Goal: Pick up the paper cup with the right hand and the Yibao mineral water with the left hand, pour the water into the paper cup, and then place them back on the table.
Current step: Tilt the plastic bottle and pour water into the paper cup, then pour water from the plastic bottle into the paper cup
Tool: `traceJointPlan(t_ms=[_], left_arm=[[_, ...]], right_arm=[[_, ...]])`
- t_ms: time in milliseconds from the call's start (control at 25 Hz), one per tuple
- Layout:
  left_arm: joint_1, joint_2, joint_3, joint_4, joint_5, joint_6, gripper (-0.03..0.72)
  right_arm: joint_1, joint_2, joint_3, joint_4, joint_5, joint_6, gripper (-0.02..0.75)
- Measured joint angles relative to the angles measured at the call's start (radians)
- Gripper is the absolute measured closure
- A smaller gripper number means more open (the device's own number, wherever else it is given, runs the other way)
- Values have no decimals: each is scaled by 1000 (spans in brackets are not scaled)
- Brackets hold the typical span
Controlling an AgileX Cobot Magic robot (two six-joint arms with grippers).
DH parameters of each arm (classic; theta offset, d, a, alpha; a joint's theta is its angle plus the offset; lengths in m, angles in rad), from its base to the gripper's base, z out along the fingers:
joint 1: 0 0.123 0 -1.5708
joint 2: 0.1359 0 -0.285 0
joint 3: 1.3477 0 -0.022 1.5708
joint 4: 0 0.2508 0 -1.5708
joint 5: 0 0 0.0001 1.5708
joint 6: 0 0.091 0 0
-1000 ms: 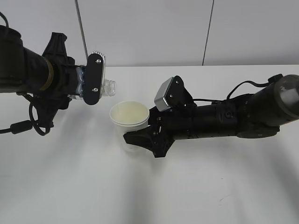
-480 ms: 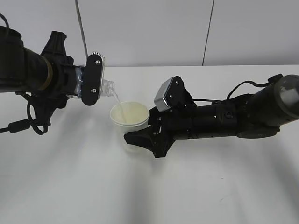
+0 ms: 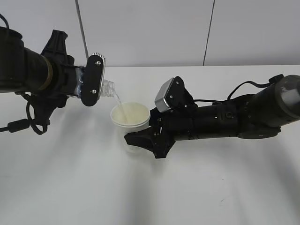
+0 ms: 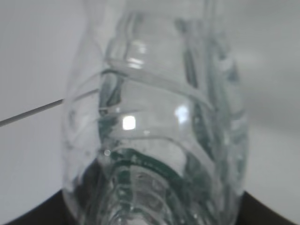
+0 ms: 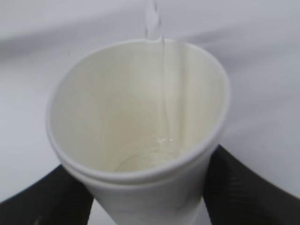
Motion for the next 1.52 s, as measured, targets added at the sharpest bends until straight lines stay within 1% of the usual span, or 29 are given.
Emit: traceJointPlan(t_ms=[1520], left_arm=[[0,0,0,25,2,0,337]], right_arm=[[0,0,0,-2,5,0,232]])
